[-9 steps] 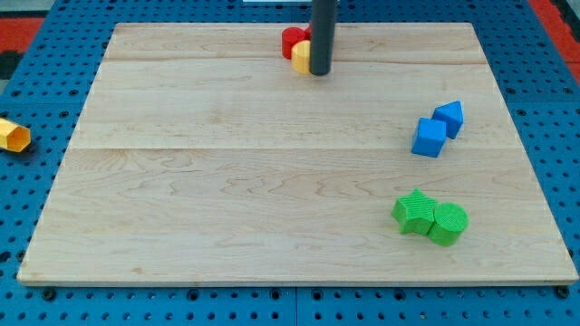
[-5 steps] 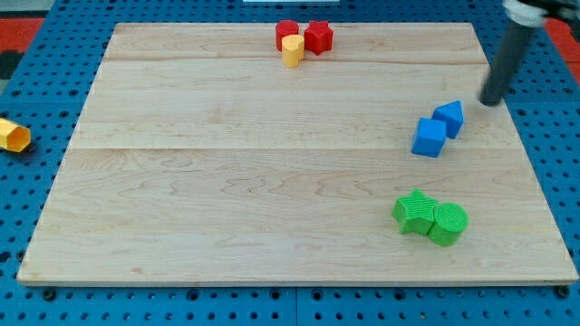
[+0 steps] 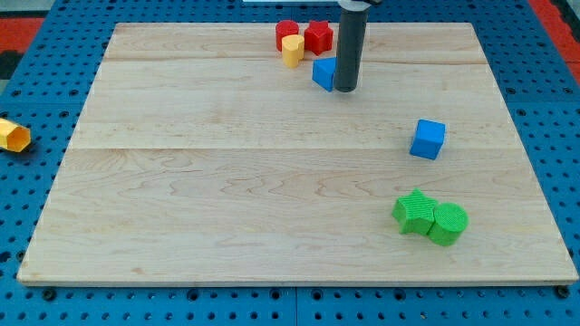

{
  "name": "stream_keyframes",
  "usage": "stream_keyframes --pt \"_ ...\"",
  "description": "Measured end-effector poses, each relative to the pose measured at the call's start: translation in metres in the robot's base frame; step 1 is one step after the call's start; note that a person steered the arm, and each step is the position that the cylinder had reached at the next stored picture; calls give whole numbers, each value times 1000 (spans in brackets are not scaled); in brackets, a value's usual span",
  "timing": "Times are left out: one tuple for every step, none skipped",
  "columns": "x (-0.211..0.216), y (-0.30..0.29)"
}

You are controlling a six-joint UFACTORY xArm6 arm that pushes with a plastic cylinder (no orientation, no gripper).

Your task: Move blue triangle to the bottom of the red star

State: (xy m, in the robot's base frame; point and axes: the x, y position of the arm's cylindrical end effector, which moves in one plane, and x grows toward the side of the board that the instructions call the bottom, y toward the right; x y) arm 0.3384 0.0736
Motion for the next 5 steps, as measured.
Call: stream_keyframes --pt "11 -15" --pt "-26 -32" --pt "-39 -52" --pt "-10 -26" --pt "17 52"
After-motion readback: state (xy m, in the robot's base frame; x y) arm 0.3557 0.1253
